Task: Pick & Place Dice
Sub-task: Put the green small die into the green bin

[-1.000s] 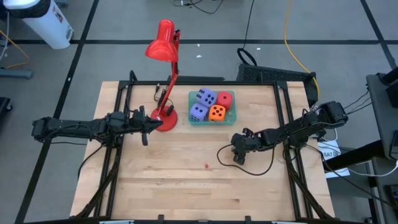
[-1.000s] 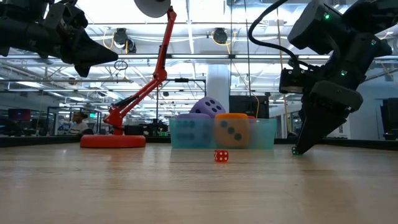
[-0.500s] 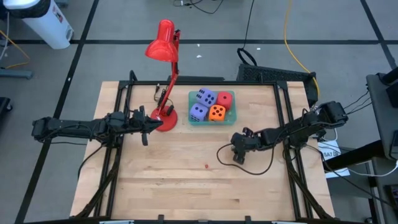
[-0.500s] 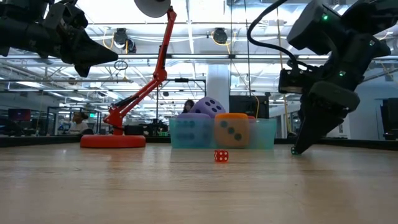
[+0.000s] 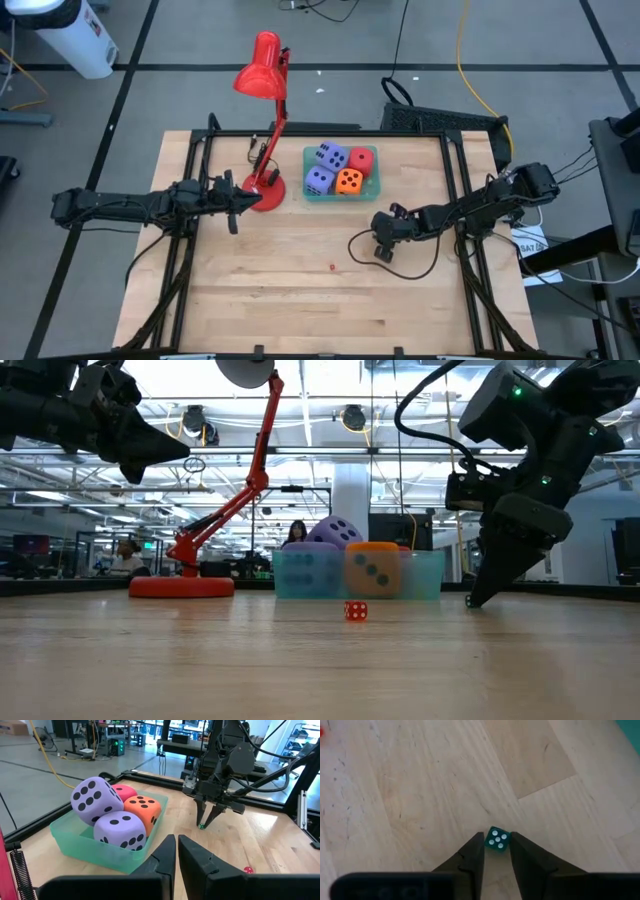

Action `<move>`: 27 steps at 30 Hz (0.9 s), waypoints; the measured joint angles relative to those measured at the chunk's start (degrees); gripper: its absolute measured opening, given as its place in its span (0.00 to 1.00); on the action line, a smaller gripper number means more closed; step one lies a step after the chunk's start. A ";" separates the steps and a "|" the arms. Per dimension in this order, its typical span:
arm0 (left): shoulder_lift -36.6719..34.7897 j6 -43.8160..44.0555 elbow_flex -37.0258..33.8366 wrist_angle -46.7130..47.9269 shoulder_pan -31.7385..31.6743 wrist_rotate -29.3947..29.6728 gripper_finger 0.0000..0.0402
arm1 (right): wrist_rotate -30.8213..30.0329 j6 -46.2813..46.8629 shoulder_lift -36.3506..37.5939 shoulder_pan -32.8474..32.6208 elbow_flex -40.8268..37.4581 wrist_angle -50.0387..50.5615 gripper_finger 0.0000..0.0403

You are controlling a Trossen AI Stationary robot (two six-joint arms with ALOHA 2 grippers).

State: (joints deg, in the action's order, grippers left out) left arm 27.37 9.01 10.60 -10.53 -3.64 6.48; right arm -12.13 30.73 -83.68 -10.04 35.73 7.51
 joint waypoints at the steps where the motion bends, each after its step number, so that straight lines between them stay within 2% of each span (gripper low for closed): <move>1: 0.00 0.00 0.01 0.01 -0.02 0.00 0.08 | -0.01 -0.34 0.00 0.00 0.00 0.00 0.20; 8: 0.00 0.01 0.00 0.01 0.00 0.00 0.08 | -0.04 -3.55 0.00 -0.01 0.00 -0.11 0.10; 15: -0.02 0.00 0.01 0.01 -0.02 0.00 0.08 | -0.01 -4.93 -0.04 -0.02 0.00 -1.73 0.15; 21: 0.00 -0.04 0.00 0.01 -0.01 0.00 0.08 | 0.23 -7.93 0.18 -0.02 0.00 -7.02 0.12; 27: -0.01 -0.01 0.01 0.01 -0.02 -0.04 0.08 | 0.25 -11.83 5.23 1.48 0.11 -10.23 0.13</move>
State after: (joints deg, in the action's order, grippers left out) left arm 27.36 8.99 10.61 -10.52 -3.66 6.44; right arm -11.88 18.90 -78.45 -8.56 35.84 -2.72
